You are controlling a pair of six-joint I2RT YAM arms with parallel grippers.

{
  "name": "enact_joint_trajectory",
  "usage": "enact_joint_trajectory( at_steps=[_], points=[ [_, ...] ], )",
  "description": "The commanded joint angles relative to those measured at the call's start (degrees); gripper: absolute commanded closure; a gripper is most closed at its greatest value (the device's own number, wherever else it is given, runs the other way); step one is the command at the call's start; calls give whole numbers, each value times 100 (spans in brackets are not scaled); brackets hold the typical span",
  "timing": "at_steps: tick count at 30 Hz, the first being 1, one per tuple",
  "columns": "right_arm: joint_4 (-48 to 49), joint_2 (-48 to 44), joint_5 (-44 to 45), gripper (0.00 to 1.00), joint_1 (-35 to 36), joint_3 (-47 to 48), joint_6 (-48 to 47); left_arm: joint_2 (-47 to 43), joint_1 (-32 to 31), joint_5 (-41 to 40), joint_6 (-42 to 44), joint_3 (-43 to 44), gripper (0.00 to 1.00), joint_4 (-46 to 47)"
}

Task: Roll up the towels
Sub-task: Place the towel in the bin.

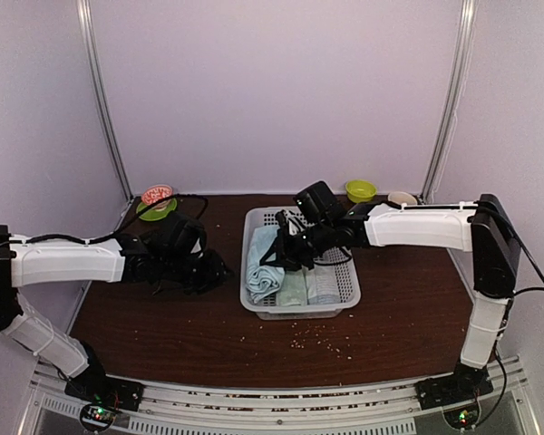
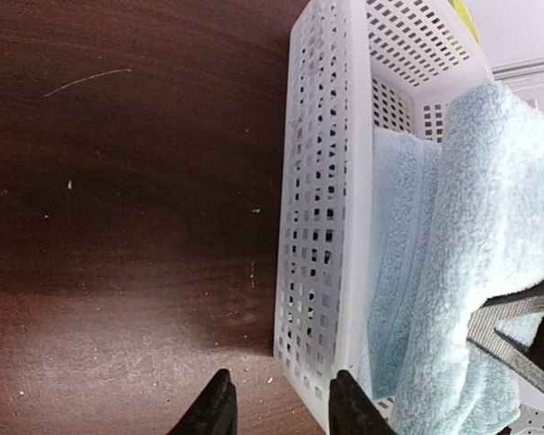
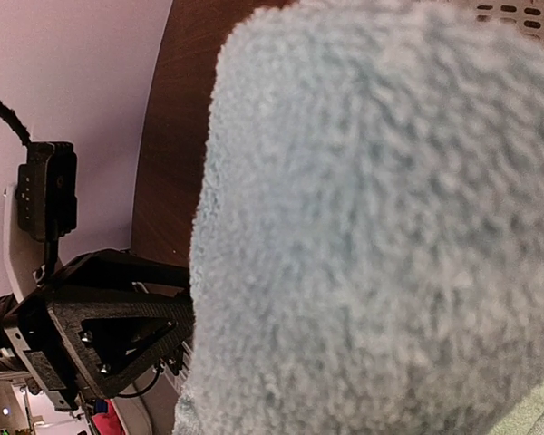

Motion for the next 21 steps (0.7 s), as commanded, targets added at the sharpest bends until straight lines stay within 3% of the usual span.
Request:
enact_joint_trajectory(
  at_steps=[1, 9, 21],
  points=[
    [-37, -6, -131, 100, 14, 105, -280, 156, -10, 74, 118, 53, 65, 224],
    [593, -450, -525, 100, -31, 120, -563, 211, -8, 85, 148, 122, 66, 247],
    [993, -184, -1136, 100, -282, -382, -564, 255, -8, 24, 155, 148, 67, 222]
  ],
)
